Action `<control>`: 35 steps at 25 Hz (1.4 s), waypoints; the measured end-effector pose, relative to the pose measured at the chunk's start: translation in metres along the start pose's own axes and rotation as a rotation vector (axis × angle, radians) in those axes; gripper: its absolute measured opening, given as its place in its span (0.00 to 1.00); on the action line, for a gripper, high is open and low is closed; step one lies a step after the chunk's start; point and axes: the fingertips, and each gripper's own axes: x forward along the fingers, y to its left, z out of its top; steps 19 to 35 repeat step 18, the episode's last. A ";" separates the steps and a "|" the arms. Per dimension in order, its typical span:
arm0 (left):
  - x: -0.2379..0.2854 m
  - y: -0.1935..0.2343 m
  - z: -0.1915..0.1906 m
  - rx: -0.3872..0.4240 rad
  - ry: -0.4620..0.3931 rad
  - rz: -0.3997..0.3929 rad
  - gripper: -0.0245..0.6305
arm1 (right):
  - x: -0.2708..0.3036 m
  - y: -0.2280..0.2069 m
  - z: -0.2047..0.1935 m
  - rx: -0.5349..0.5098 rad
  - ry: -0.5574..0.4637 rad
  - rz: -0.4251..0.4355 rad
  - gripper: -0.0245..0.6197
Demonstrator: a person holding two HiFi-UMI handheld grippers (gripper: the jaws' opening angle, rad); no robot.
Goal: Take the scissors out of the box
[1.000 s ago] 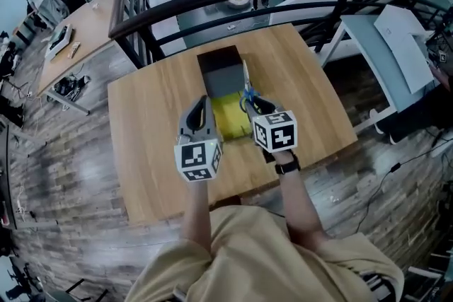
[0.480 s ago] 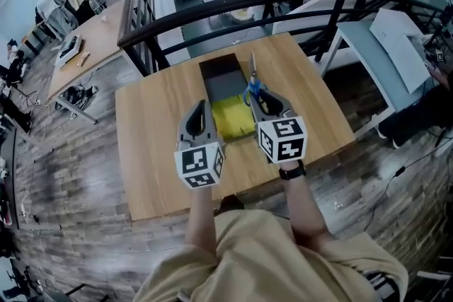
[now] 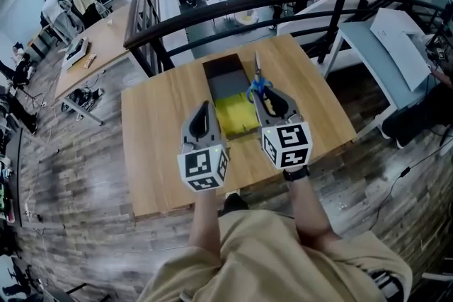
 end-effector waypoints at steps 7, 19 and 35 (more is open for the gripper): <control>-0.002 -0.004 0.008 -0.002 -0.018 -0.020 0.05 | -0.006 0.007 0.005 -0.014 -0.045 0.020 0.17; 0.025 0.024 -0.021 -0.006 0.032 -0.025 0.05 | 0.039 0.006 -0.024 -0.013 0.013 0.020 0.17; 0.025 0.024 -0.021 -0.006 0.032 -0.025 0.05 | 0.039 0.006 -0.024 -0.013 0.013 0.020 0.17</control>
